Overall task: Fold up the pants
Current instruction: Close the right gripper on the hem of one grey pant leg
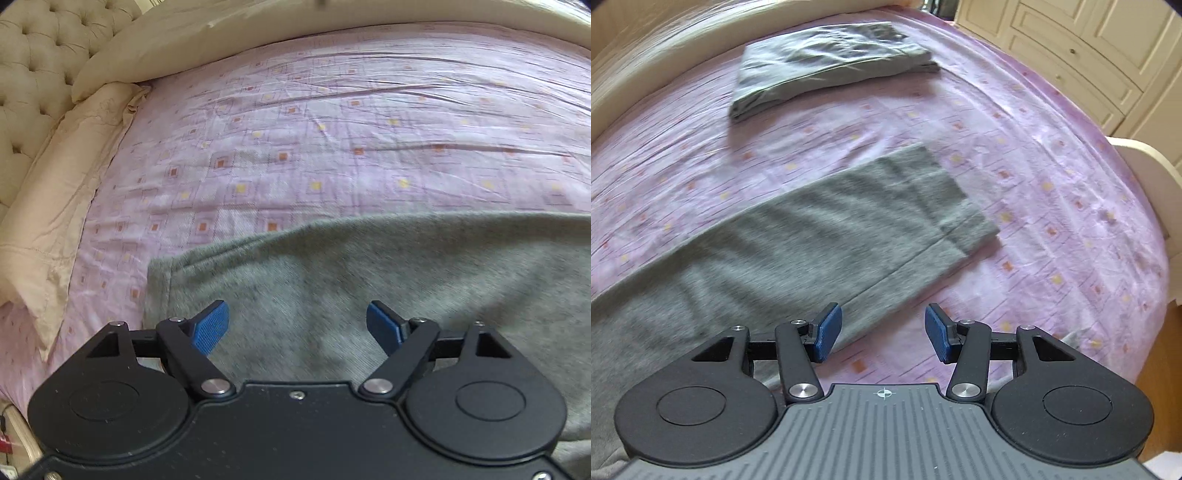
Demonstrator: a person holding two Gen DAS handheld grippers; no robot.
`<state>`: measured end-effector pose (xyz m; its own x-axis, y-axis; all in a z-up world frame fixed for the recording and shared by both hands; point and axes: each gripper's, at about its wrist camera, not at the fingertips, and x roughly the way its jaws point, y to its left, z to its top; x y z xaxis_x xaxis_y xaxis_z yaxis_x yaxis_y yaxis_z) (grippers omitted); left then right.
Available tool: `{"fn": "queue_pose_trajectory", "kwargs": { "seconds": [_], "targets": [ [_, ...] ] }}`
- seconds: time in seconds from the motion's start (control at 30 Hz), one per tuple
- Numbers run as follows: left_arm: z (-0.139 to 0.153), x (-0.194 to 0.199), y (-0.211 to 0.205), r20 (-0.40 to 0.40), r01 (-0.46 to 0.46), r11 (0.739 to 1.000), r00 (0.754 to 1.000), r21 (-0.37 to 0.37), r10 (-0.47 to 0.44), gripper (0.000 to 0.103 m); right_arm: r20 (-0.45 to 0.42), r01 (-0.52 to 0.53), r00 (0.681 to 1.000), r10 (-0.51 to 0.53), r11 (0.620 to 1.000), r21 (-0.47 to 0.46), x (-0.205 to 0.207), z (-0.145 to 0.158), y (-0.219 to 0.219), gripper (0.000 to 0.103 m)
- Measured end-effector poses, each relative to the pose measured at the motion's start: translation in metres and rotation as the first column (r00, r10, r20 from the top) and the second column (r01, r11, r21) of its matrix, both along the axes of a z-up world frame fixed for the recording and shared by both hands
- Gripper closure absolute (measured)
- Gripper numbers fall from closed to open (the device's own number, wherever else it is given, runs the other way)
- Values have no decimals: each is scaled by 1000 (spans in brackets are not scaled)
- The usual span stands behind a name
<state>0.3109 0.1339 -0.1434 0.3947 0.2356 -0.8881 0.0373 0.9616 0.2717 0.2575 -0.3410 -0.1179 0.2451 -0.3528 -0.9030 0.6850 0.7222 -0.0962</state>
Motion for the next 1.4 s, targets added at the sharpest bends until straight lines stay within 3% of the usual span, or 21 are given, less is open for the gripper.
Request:
{"fn": "queue_pose_trajectory", "kwargs": {
  "seconds": [0.23,0.47,0.6,0.77,0.8,0.87,0.93,1.0,1.1,1.2,1.27,1.33,1.4],
  "targets": [
    [3,-64,-77,-90,-39,996,995,-75,32,19,33,40,999,-42,998,51,-8,-14,-89,54],
    [15,-99,-130,-110,-39,996,993,-84,30,19,60,-116,992,111,988,102,11,-32,-141,54],
    [19,-110,-145,-114,-53,996,992,-66,45,19,40,-154,988,150,978,143,18,-50,-164,54],
    [18,-118,-156,-122,-47,998,992,-32,43,19,79,-237,971,224,946,222,20,-61,-172,55],
    [17,-119,-159,-126,-47,999,991,-26,44,19,88,-251,968,237,941,229,21,-61,-172,58],
    [16,-120,-163,-132,-48,999,990,-20,45,19,123,-286,957,262,920,267,23,-62,-171,84],
    [14,-120,-168,-137,-47,999,990,-17,44,19,112,-312,950,292,912,267,28,-59,-168,96],
    [13,-119,-174,-142,-40,999,989,-16,37,19,117,-356,934,337,904,237,30,-51,-162,97],
    [15,-117,-183,-131,-27,999,991,-18,25,19,96,-389,920,379,914,117,32,-33,-163,98],
    [13,-114,-191,-138,-20,999,990,-28,16,19,51,-335,942,331,934,128,36,-43,-177,98],
    [13,-114,-195,-141,-14,1000,990,-26,11,19,28,-363,932,362,920,148,38,-55,-175,97],
    [16,-115,-197,-135,-18,999,991,-33,13,19,79,-362,932,354,920,150,35,-49,-177,92],
    [18,-117,-197,-135,-26,999,991,-41,20,19,220,-329,931,292,931,159,29,-32,-187,88]
  ]
}}
